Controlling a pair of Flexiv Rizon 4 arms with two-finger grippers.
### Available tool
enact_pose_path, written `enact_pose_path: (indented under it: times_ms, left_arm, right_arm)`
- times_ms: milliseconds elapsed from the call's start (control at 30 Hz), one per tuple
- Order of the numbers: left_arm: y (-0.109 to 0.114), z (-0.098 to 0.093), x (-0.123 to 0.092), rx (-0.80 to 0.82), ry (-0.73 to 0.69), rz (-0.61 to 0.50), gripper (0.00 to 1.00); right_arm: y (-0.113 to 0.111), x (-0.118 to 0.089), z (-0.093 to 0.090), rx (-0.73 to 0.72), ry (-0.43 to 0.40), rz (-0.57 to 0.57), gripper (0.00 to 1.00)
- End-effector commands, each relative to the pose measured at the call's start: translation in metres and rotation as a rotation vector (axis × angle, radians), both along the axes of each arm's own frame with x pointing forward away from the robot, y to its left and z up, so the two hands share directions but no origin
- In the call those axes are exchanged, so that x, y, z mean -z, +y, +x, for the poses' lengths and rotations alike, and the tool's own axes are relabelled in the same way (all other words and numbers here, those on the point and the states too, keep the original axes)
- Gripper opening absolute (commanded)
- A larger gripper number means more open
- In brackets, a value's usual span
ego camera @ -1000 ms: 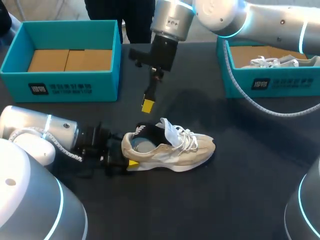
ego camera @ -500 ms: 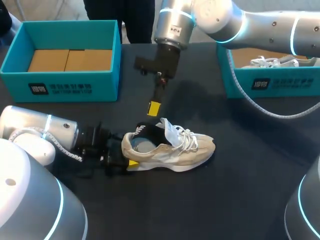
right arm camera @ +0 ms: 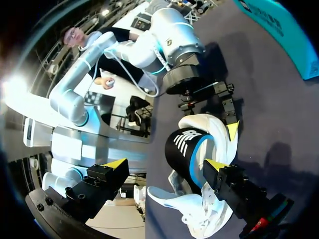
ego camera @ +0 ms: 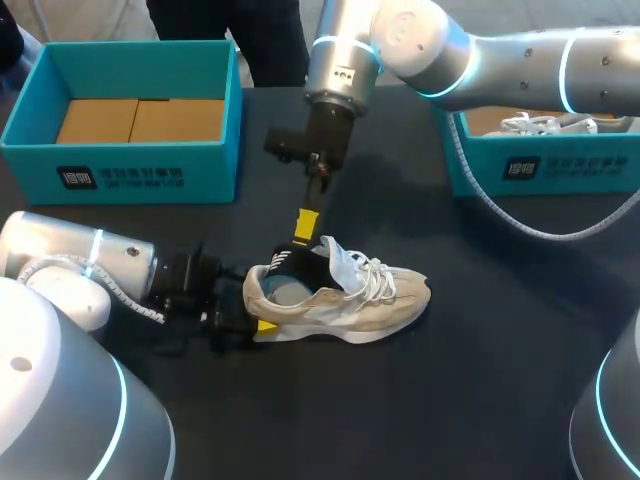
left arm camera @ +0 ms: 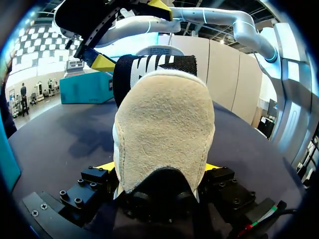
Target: Take the shoe out of the shoebox, open the shoe tongue, remove and reinsert the insole, then place the shoe into the shoebox
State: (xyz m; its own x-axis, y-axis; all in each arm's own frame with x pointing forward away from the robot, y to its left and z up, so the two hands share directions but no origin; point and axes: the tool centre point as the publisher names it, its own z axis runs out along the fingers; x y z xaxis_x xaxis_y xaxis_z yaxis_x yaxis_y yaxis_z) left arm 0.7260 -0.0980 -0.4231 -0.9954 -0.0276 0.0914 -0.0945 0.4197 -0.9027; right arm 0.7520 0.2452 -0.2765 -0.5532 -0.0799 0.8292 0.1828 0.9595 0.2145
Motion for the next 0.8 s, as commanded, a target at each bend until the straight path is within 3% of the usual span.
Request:
enact_pose_path:
  times_ms: [33, 800]
  left_arm:
    - [0.000, -0.001, 0.003, -0.001, 0.000, 0.003, 0.00]
    - [0.000, -0.001, 0.003, -0.001, 0.000, 0.003, 0.00]
  right_arm:
    - [0.005, 0.006, 0.001, -0.014, 0.035, -0.002, 1.00]
    - [0.014, 0.013, -0.020, -0.031, 0.126, -0.021, 1.00]
